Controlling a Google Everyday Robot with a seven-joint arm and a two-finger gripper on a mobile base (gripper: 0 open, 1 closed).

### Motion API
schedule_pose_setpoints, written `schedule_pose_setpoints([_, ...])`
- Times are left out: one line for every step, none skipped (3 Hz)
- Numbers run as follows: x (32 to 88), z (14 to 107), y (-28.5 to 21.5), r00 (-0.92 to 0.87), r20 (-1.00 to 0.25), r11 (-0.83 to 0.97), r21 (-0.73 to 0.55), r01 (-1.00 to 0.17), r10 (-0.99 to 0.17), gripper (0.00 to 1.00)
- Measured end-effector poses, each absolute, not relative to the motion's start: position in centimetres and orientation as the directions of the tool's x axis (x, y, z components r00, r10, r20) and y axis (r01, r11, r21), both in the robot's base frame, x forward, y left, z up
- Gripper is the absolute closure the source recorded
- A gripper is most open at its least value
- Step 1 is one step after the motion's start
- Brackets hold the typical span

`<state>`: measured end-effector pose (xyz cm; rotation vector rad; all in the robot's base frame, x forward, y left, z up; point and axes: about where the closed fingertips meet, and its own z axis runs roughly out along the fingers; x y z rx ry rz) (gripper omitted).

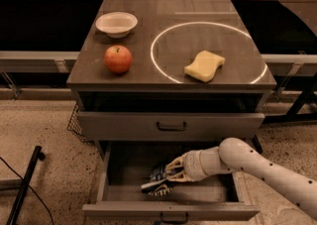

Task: Place blue chip bag into middle drawer

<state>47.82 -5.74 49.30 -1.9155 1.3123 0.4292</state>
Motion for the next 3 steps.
schedule_pose_setpoints([48.1, 49.0, -6.0, 0.412, -0.652, -0.188, -0.387, -0.903, -0.636, 0.05])
schedule_pose_setpoints([48.0, 49.4, -7.1, 0.398, -0.663, -0.168, -0.385, -0.908, -0.633, 0.00])
schedule_pose_setpoints([47.1, 51.4, -9.5, 0.368, -0.655, -0.133, -0.380, -0.915, -0.660, 0.00])
